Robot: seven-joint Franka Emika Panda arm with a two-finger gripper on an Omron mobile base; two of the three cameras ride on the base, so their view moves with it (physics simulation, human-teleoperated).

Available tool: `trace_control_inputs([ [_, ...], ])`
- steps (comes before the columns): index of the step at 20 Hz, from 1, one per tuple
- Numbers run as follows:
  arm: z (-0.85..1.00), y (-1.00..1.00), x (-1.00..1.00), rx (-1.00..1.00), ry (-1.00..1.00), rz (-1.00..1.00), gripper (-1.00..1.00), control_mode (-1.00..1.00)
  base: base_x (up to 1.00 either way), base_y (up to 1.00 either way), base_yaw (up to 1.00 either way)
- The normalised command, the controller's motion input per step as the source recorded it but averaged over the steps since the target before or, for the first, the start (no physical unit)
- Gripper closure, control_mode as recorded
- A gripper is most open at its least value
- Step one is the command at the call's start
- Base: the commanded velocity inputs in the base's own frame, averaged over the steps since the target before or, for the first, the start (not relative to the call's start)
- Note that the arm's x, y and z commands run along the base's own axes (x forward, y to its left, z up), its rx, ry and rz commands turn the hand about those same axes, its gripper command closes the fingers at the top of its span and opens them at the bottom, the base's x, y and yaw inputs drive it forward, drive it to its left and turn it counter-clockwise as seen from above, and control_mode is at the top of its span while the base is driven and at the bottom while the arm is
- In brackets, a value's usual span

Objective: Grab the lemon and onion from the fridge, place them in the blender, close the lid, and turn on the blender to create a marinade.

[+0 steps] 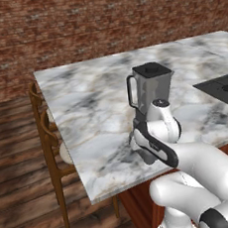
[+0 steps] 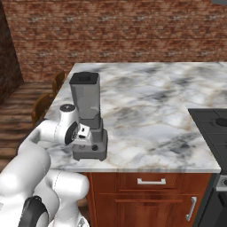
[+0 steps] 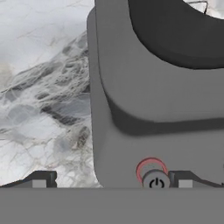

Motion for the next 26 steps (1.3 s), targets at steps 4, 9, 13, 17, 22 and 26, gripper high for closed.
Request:
trace_control_inputs([
  [4, 0.15, 0.07, -0.05, 0.0, 0.0, 0.0, -1.0, -1.0, 0.0, 0.0, 0.0],
  [9, 0.0, 0.04, -0.03, 0.0, 0.0, 0.0, -1.0, -1.0, 0.0, 0.0, 0.0],
  [13, 0.0, 0.01, -0.01, 0.0, 0.0, 0.0, -1.0, -1.0, 0.0, 0.0, 0.0],
  [17, 0.0, 0.04, -0.01, 0.0, 0.0, 0.0, -1.0, -1.0, 0.0, 0.0, 0.0],
  [22, 0.01, 0.04, -0.03, 0.0, 0.0, 0.0, -1.0, -1.0, 0.0, 0.0, 0.0],
  [26, 0.03, 0.1, -0.12, 0.0, 0.0, 0.0, -1.0, -1.0, 0.0, 0.0, 0.0],
])
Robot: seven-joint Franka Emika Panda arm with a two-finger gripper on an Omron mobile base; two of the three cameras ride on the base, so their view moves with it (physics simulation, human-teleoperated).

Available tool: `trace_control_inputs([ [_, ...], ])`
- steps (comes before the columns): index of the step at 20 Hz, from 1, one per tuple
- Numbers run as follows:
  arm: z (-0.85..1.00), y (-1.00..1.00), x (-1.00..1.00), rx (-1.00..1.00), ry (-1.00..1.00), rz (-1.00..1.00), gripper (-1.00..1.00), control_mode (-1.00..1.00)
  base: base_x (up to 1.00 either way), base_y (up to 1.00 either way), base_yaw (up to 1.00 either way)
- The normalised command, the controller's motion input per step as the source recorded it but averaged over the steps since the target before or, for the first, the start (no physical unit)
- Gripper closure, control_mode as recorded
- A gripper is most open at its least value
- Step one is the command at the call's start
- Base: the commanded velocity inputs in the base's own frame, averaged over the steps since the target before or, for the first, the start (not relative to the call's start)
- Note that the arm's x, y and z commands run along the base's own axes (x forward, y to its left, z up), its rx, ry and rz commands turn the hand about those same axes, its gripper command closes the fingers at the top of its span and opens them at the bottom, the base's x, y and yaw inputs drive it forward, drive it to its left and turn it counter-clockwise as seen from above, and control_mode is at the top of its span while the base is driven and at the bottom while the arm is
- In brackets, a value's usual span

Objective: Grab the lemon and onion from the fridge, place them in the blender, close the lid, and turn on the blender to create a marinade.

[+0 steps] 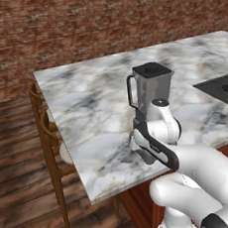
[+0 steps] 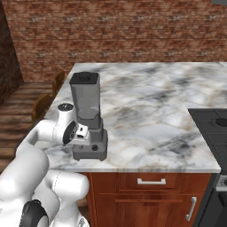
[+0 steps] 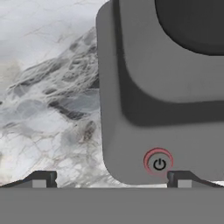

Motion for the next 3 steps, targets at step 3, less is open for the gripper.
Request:
trace_control_inputs([
  [3, 0.0, 0.06, -0.03, 0.0, 0.0, 0.0, -1.0, -1.0, 0.0, 0.0, 0.0],
])
